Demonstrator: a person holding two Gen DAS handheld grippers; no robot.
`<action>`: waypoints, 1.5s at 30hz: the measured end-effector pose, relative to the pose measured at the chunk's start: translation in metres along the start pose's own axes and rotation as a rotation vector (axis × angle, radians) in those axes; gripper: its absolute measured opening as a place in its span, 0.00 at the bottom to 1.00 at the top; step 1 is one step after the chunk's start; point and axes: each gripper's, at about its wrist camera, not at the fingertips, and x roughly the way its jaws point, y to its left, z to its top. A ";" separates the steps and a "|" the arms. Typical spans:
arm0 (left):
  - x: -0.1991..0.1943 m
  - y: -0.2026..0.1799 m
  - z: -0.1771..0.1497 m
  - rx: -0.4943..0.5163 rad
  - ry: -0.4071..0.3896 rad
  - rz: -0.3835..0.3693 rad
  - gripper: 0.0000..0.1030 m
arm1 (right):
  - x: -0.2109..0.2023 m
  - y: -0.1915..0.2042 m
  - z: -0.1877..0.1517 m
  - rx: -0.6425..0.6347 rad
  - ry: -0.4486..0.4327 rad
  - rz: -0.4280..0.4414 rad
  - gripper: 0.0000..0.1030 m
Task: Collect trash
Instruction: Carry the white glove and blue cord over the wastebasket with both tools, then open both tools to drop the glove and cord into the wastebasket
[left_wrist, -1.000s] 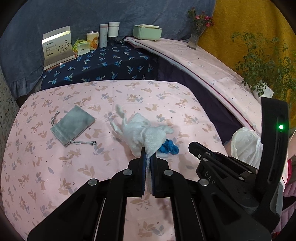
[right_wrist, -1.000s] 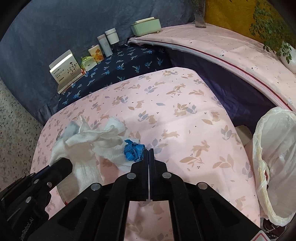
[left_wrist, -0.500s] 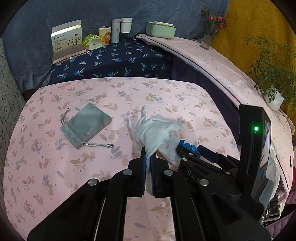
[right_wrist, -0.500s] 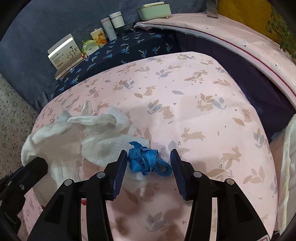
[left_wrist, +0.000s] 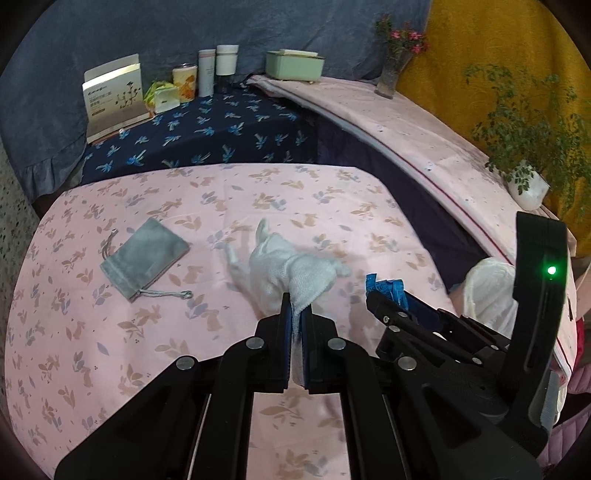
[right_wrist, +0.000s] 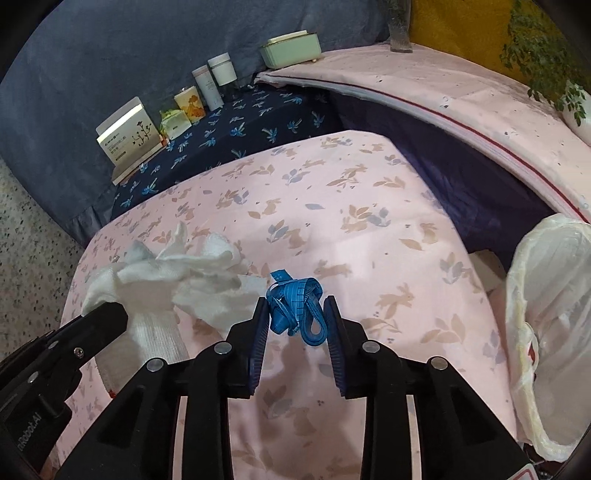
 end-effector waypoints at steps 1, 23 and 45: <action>-0.003 -0.006 0.000 0.008 -0.005 -0.007 0.04 | -0.008 -0.006 0.000 0.011 -0.012 -0.002 0.28; -0.012 -0.196 -0.031 0.287 0.018 -0.223 0.04 | -0.131 -0.194 -0.051 0.293 -0.135 -0.197 0.28; 0.014 -0.276 -0.047 0.372 0.055 -0.262 0.29 | -0.136 -0.254 -0.077 0.380 -0.111 -0.262 0.29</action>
